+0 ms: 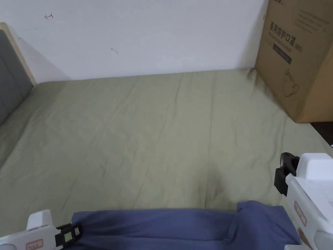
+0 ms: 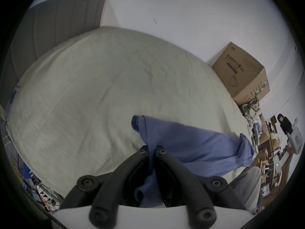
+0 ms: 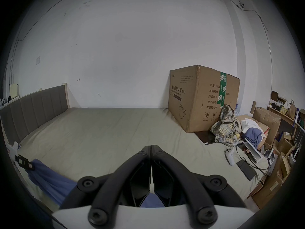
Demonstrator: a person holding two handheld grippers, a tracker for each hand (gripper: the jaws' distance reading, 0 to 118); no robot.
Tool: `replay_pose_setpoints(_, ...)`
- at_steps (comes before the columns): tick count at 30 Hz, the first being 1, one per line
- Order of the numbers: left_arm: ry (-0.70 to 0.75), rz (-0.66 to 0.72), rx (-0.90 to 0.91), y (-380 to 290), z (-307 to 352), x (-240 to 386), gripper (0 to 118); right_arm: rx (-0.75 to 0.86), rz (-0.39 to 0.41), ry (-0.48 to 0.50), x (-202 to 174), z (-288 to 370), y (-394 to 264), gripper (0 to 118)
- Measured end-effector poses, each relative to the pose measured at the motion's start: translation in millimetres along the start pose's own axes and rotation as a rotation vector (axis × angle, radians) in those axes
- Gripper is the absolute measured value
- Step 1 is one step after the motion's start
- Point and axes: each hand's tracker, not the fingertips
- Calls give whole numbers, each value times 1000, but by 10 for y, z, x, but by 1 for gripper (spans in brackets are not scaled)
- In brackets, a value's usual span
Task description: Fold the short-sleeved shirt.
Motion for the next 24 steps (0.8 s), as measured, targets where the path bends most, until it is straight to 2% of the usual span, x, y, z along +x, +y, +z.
replay_pose_setpoints(4,64,-50,20,159,265,-43,3,15,-9,5,12,13,36,0)
replay_pose_setpoints(10,216,-13,-13,239,533,-362,3,30,-22,13,43,59,60,0)
replay_pose_setpoints(14,238,-40,-5,156,551,-57,3,33,-22,14,83,106,51,0)
replay_pose_setpoints(20,103,-154,-29,45,395,808,3,35,-26,16,110,144,43,0)
replay_pose_setpoints(24,9,-167,-97,12,54,1216,3,34,-28,23,109,174,31,0)
